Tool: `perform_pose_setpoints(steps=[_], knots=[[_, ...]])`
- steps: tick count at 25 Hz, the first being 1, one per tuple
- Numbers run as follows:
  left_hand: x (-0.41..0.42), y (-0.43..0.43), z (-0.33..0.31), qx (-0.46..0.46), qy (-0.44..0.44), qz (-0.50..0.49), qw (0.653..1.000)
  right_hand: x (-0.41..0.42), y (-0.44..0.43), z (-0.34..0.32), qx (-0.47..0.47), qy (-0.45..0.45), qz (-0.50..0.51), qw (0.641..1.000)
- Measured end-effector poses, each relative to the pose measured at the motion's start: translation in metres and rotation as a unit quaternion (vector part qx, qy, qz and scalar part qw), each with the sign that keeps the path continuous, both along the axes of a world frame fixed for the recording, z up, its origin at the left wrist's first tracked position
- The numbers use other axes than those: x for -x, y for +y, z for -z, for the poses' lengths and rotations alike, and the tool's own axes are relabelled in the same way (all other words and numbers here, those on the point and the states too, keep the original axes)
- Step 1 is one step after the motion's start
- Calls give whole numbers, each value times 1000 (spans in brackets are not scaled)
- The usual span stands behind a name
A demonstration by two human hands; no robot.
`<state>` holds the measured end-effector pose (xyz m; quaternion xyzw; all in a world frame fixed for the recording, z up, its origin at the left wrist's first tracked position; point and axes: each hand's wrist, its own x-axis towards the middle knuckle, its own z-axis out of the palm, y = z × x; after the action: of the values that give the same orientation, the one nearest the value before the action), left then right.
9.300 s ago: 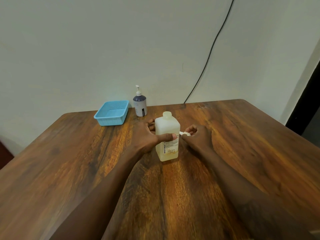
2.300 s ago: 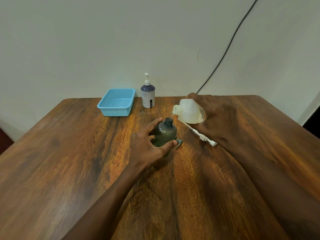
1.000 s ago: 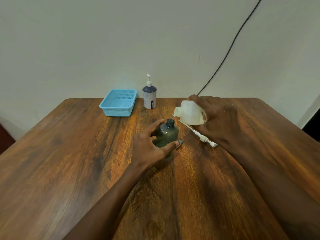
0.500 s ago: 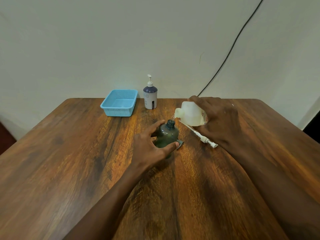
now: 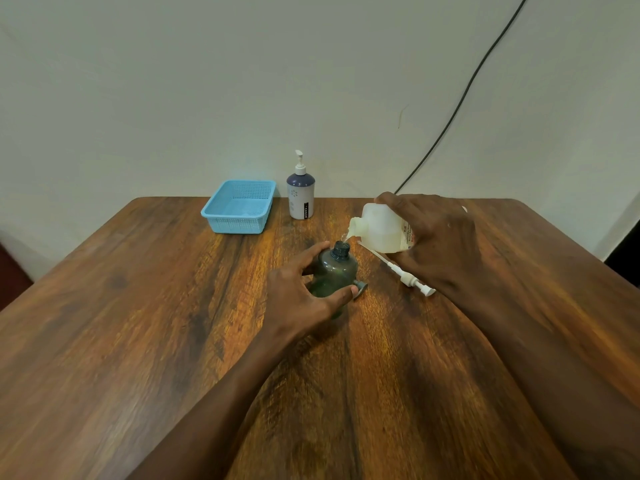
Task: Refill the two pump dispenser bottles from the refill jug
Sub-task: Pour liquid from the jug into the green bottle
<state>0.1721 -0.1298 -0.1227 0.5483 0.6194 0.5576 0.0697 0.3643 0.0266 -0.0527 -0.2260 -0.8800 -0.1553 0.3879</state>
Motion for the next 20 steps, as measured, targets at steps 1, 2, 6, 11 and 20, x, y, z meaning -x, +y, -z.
perform_pose_setpoints(steps=[1, 2, 6, 11, 20], knots=[[0, 0, 0, 0, 1, 0, 1000, 0, 0, 0, 2, 1, -1, 1000], [0, 0, 0, 0, 1, 0, 1000, 0, 1, 0, 2, 2, -1, 1000], [0, -1, 1, 3, 0, 0, 1000, -1, -1, 0, 2, -2, 5, 1000], [0, -1, 2, 1, -1, -1, 1000, 0, -1, 0, 1, 0, 15, 1000], [0, -2, 2, 5, -4, 4, 1000, 0, -2, 0, -11, 13, 6, 1000]])
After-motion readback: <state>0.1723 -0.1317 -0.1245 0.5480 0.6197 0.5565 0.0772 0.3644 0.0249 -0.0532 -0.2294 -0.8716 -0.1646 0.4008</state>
